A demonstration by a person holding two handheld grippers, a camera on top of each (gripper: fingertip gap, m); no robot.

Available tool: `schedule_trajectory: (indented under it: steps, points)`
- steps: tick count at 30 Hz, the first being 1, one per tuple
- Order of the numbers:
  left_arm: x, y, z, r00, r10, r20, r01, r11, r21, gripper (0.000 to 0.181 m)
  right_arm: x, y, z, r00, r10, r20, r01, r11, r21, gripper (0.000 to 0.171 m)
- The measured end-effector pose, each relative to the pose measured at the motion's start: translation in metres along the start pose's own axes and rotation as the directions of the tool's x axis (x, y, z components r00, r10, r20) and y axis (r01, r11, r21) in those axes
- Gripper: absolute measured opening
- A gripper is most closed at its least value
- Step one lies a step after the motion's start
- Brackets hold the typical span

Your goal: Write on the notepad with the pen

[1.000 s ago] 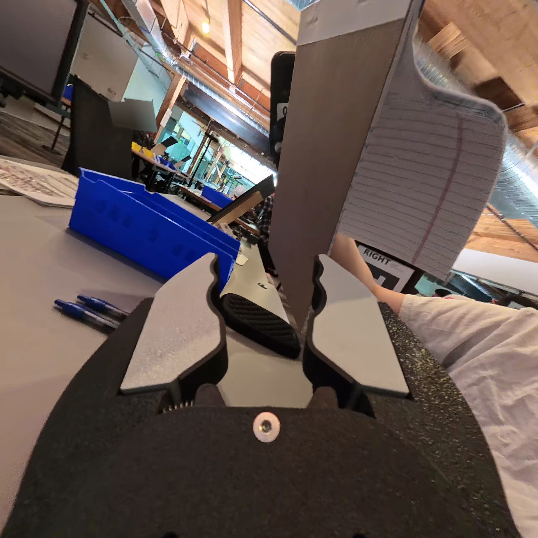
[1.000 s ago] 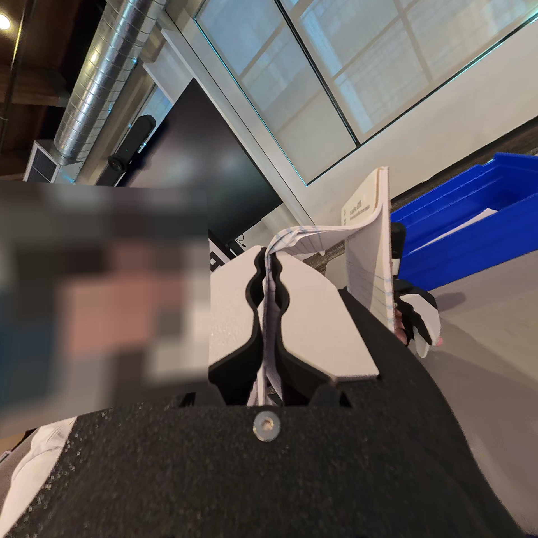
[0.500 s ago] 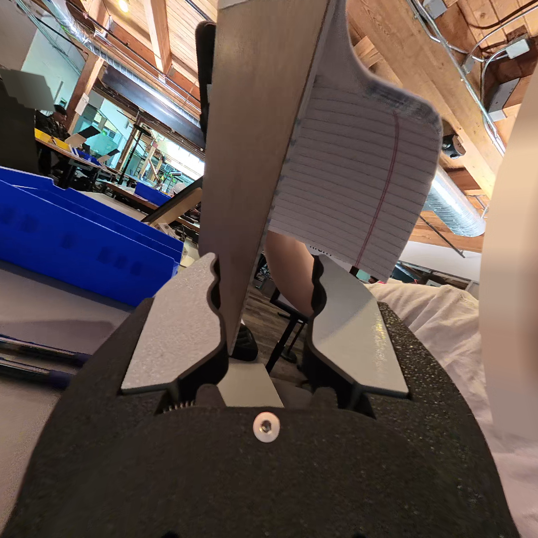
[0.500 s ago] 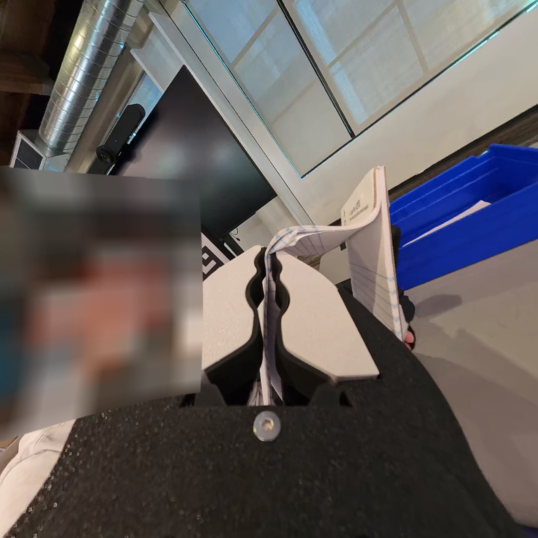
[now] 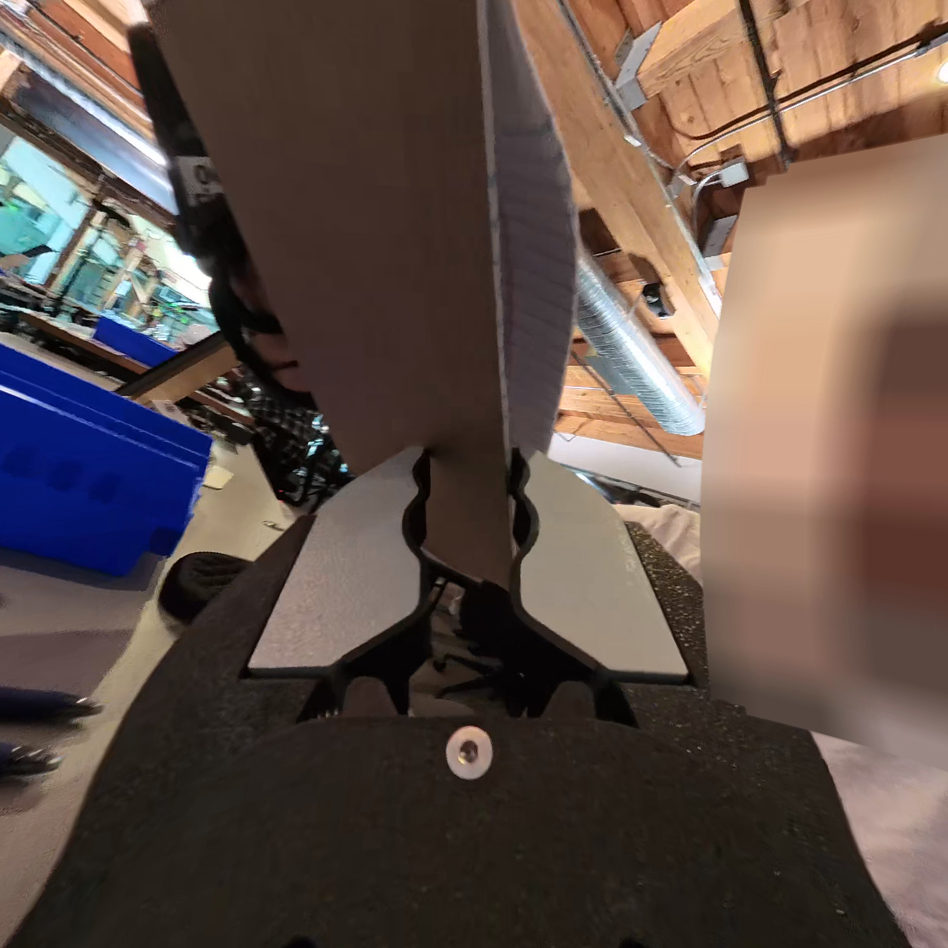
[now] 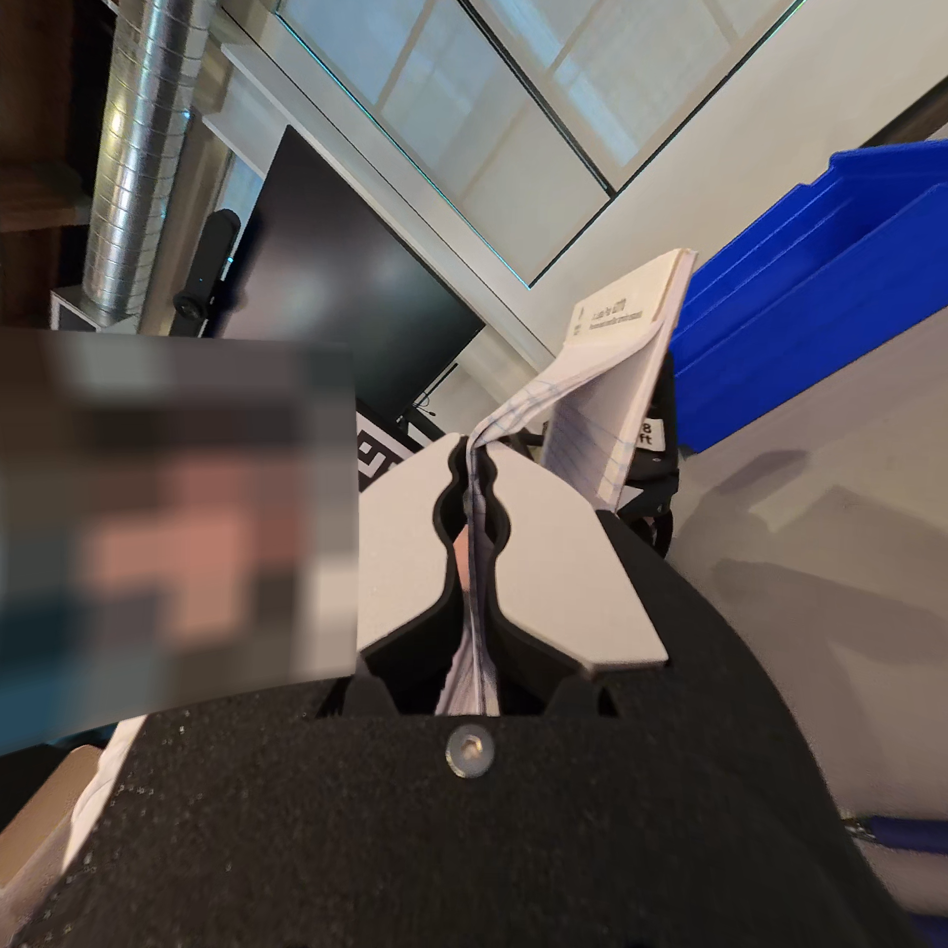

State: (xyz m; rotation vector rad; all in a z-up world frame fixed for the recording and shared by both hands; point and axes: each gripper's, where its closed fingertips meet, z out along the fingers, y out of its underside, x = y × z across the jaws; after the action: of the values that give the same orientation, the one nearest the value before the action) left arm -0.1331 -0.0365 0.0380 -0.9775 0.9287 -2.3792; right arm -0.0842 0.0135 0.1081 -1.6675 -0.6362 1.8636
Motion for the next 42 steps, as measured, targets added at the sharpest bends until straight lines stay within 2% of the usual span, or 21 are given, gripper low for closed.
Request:
schedule_trajectory:
  steps: [4,8,11,15,24,28,31,33,36,39,42]
  points:
    - [0.011,-0.002,0.001,0.993,-0.063,-0.103,0.066,0.998,0.024,0.051,0.007,0.003,-0.003,1.000,0.018,-0.001,-0.018,1.000,0.003,0.002]
    - [0.007,-0.004,-0.001,0.994,-0.078,-0.082,0.081,0.996,0.035,0.062,0.017,0.004,-0.005,0.997,-0.027,-0.075,0.028,1.000,0.011,0.002]
    - [-0.002,-0.008,-0.004,0.996,-0.080,-0.030,0.082,0.995,0.062,0.063,0.023,0.005,-0.007,0.986,-0.079,-0.144,0.080,0.997,-0.001,0.002]
    - [-0.020,-0.016,-0.013,0.994,-0.098,0.054,0.090,0.986,0.138,0.052,0.037,0.015,-0.006,0.944,-0.168,-0.284,0.148,0.985,-0.092,0.002]
    - [-0.042,-0.014,-0.024,0.973,-0.038,0.228,0.009,0.992,0.126,0.007,0.044,0.025,0.006,0.875,-0.336,-0.349,0.275,0.937,-0.215,0.006]
    - [-0.040,-0.018,-0.027,0.975,-0.029,0.220,-0.003,0.990,0.142,0.004,0.027,0.018,0.005,0.815,-0.451,-0.364,0.375,0.889,-0.262,0.023]
    - [-0.037,-0.022,-0.029,0.977,-0.021,0.214,-0.012,0.988,0.154,0.004,0.007,0.000,-0.010,0.732,-0.520,-0.440,0.457,0.854,-0.249,0.038]
    - [-0.036,-0.022,-0.029,0.974,0.003,0.225,-0.035,0.990,0.140,0.004,0.013,-0.003,-0.024,0.690,-0.503,-0.521,0.421,0.864,-0.276,0.059]
    - [-0.034,-0.021,-0.027,0.974,0.018,0.227,-0.047,0.991,0.124,0.004,0.037,0.020,-0.031,0.724,-0.409,-0.555,0.255,0.907,-0.336,0.081]
    - [-0.034,-0.021,-0.026,0.973,0.021,0.231,-0.050,0.991,0.121,0.003,0.044,0.048,-0.017,0.813,-0.320,-0.487,0.156,0.924,-0.348,0.082]
    - [-0.033,-0.021,-0.026,0.974,0.027,0.227,-0.055,0.992,0.117,0.004,0.061,0.070,-0.014,0.815,-0.288,-0.502,0.085,0.918,-0.388,0.082]
